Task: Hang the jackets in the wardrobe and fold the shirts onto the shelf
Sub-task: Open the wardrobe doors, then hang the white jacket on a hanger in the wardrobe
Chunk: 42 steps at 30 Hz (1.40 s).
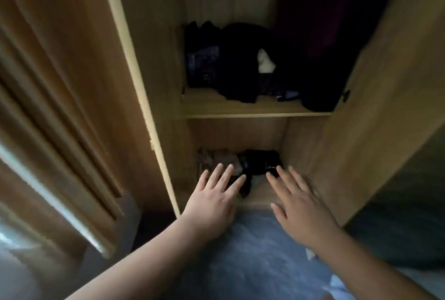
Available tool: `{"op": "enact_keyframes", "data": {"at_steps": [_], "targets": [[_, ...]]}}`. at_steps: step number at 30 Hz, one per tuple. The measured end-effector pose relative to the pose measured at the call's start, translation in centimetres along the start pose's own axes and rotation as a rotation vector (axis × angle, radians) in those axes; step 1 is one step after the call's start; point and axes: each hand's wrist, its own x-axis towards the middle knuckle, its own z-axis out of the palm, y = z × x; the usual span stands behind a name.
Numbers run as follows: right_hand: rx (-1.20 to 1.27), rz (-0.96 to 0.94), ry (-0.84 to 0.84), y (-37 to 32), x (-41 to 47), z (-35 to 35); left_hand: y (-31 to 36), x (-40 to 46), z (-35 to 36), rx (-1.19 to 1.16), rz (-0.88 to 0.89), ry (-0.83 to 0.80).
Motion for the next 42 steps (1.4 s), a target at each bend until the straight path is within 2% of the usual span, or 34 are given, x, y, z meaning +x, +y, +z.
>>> {"op": "enact_keyframes", "data": {"at_steps": [5,12,22,27,33,42], "targets": [[-0.064,0.27,-0.032,6.7,-10.9,0.3,10.3,4.2,1.2,-0.03,0.34,0.009],[-0.088,0.61,-0.04,13.9,-28.0,0.3,26.9,5.6,-0.6,-0.053,0.72,0.03],[-0.093,0.969,0.036,22.9,-51.5,-2.0,54.6,2.4,-1.3,-0.164,1.046,0.035],[-0.094,1.159,0.01,26.8,-63.5,-1.4,66.4,-0.8,0.0,-0.087,1.241,0.02],[-0.032,1.301,-0.02,28.4,-70.7,1.3,75.8,-2.7,1.3,-0.156,1.34,-0.077],[0.032,1.504,-0.092,31.9,-74.8,6.8,83.4,-0.1,8.7,-0.209,1.511,-0.249]]}}
